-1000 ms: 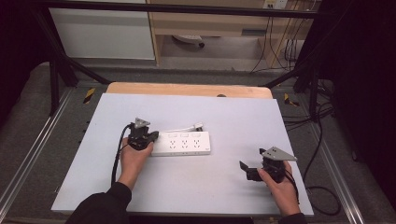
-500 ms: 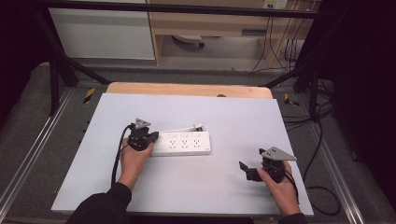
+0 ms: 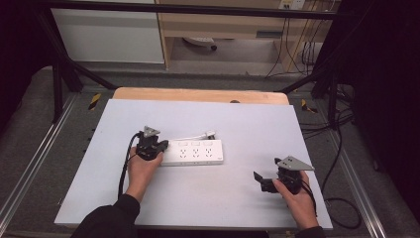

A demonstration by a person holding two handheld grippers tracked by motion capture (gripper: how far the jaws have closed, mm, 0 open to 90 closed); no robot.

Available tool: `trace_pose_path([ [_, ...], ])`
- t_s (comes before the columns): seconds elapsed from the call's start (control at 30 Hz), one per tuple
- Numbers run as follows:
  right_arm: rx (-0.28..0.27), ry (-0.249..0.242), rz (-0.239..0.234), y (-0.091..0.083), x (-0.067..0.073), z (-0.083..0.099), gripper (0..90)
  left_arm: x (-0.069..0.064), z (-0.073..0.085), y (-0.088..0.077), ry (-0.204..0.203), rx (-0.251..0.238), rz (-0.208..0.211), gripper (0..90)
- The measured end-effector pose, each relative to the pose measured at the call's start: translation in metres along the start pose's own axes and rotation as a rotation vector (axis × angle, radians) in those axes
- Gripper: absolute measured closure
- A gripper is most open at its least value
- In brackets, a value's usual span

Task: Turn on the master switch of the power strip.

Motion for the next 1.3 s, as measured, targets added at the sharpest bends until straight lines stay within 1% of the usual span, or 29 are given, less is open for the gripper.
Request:
trace_pose_path([
  [0.93, 0.004, -0.003, -0.008, 0.0005, 0.0010, 0.0000, 3.2, -0.0006, -0.0001, 0.0002, 0.001, 0.000, -0.004, 90.0],
  [1.0, 0.003, -0.003, -0.008, 0.0006, 0.0010, 0.0000, 3.2, -0.0008, 0.0001, 0.0001, 0.007, 0.002, -0.006, 90.0],
  [1.2, 0.006, -0.002, -0.009, 0.0006, 0.0012, 0.0002, 3.2, -0.0011, 0.0000, 0.0004, 0.005, 0.001, -0.006, 90.0],
  [1.3, 0.006, -0.002, -0.010, 0.0007, 0.0015, 0.0002, 3.2, -0.0014, 0.0002, 0.0006, 0.014, 0.001, -0.009, 90.0],
])
Point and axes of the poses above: each handheld gripper's, and its own axes: y roughly forward along the jaws, z roughly out of its underside, x roughly to its left, the point moved 6 cm from there along y, roughly forward along the jaws
